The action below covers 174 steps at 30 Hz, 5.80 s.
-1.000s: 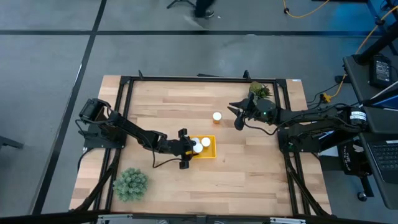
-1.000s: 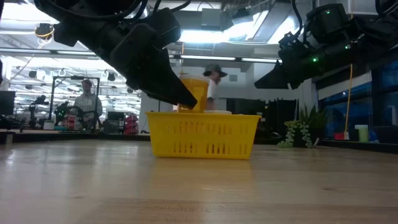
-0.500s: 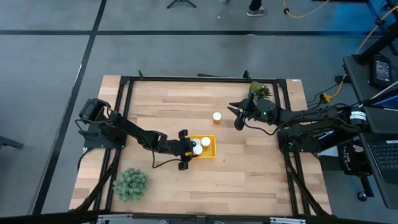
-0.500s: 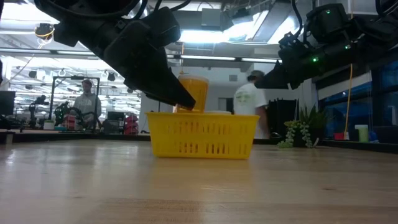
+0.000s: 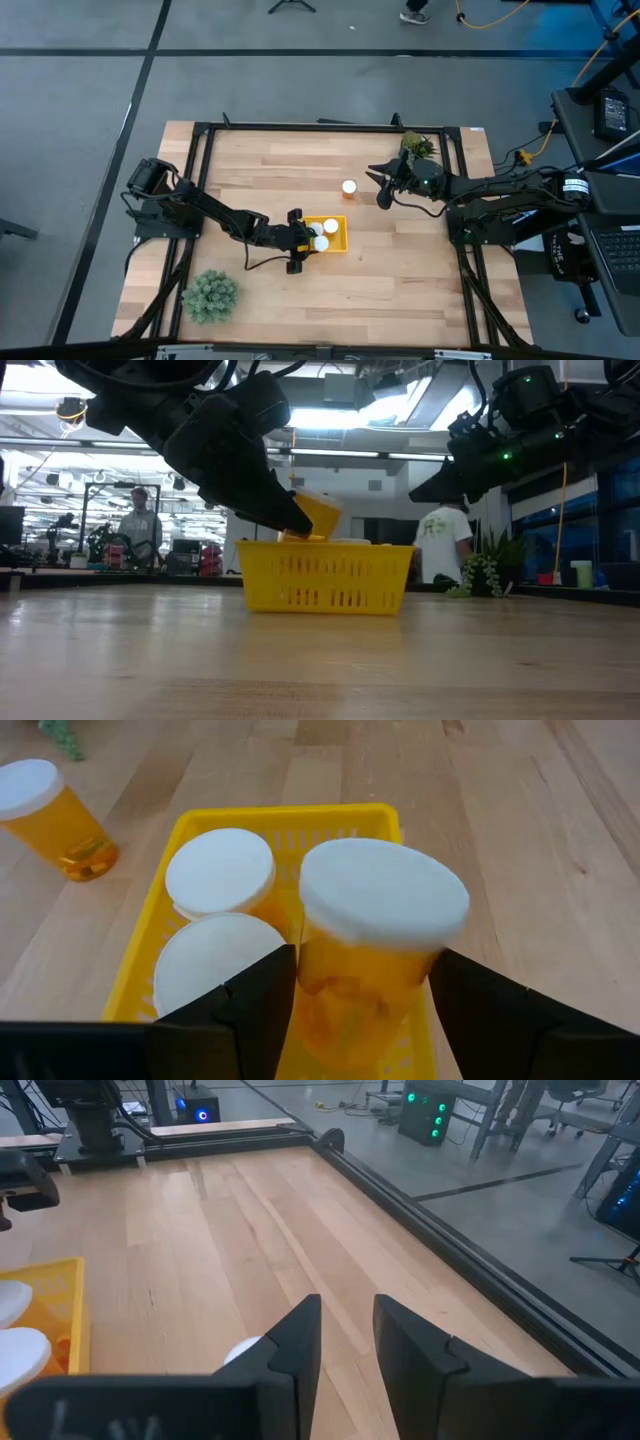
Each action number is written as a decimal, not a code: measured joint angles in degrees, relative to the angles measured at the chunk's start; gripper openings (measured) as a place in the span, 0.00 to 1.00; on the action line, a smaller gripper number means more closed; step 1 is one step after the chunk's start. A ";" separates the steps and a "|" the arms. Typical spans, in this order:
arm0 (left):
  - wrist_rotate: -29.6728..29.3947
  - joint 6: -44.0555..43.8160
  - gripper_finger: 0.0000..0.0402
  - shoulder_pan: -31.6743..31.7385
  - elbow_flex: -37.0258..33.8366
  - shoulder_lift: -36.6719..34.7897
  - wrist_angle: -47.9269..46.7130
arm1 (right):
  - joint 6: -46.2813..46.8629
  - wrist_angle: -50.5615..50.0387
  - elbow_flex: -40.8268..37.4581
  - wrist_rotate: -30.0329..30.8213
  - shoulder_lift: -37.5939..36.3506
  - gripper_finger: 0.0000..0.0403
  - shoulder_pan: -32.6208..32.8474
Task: Pick and place pill bottles into a basket
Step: Put the orange pill bottle into the yellow bin
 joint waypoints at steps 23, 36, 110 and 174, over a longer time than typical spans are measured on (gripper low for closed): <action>0.02 0.03 0.45 0.02 0.00 0.00 -0.08 | 0.07 -0.02 0.00 0.00 0.00 0.25 0.00; 0.20 1.00 0.46 0.00 -0.02 0.00 -0.06 | 0.08 -0.01 0.00 0.00 0.00 0.25 0.01; -1.56 7.01 0.45 0.16 -0.09 -3.29 1.53 | -0.05 -0.13 -0.02 -11.76 0.00 0.25 0.03; 0.07 20.05 0.45 9.14 -0.04 -10.75 10.43 | -5.05 9.94 13.31 -14.47 18.15 0.81 16.22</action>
